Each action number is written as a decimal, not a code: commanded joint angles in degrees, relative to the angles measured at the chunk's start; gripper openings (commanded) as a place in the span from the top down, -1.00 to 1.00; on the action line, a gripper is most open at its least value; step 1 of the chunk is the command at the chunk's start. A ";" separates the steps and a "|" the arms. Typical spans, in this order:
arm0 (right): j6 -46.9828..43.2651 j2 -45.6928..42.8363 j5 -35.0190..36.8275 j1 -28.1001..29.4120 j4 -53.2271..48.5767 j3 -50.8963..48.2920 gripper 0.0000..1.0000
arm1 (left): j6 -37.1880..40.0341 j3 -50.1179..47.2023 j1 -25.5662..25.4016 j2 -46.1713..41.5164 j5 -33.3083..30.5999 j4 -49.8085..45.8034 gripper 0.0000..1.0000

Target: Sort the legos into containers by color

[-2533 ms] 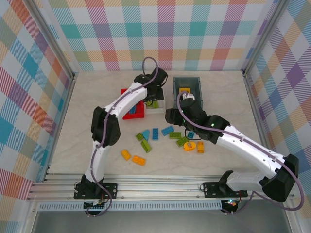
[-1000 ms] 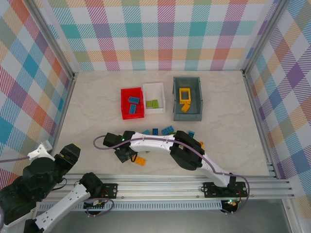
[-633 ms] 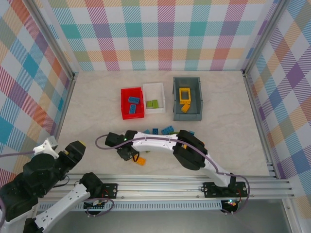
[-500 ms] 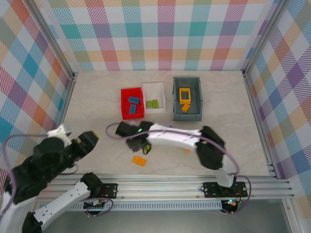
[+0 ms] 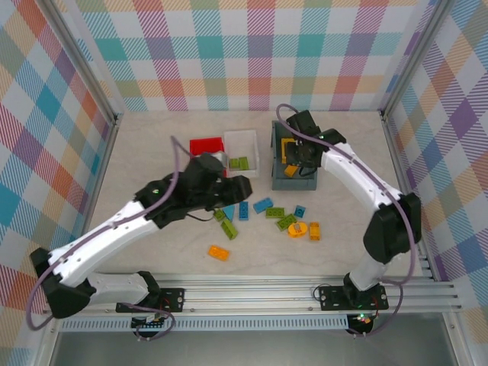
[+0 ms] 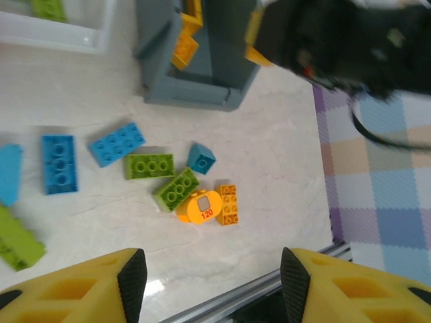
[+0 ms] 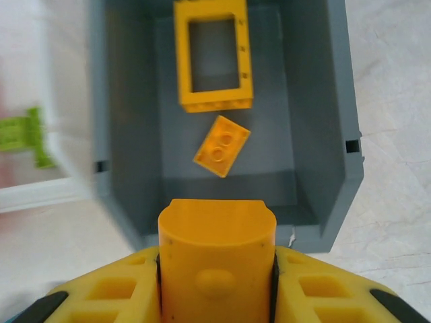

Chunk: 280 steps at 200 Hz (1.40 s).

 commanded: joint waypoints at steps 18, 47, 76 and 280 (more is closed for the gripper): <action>0.28 11.37 3.65 -1.47 -5.41 7.86 0.34 | 0.78 1.13 -5.17 5.47 -7.21 6.94 -0.13; 2.48 17.06 7.00 -1.98 -7.09 10.43 0.32 | 1.45 1.09 -6.50 5.84 -8.47 8.11 -0.13; 3.52 20.73 8.01 -2.31 -8.70 13.19 0.29 | 1.53 1.00 -6.87 5.67 -8.71 7.75 -0.13; -1.41 -21.35 5.97 14.54 3.48 -4.76 -0.08 | 0.83 -6.09 1.89 2.81 -12.54 -10.67 -0.08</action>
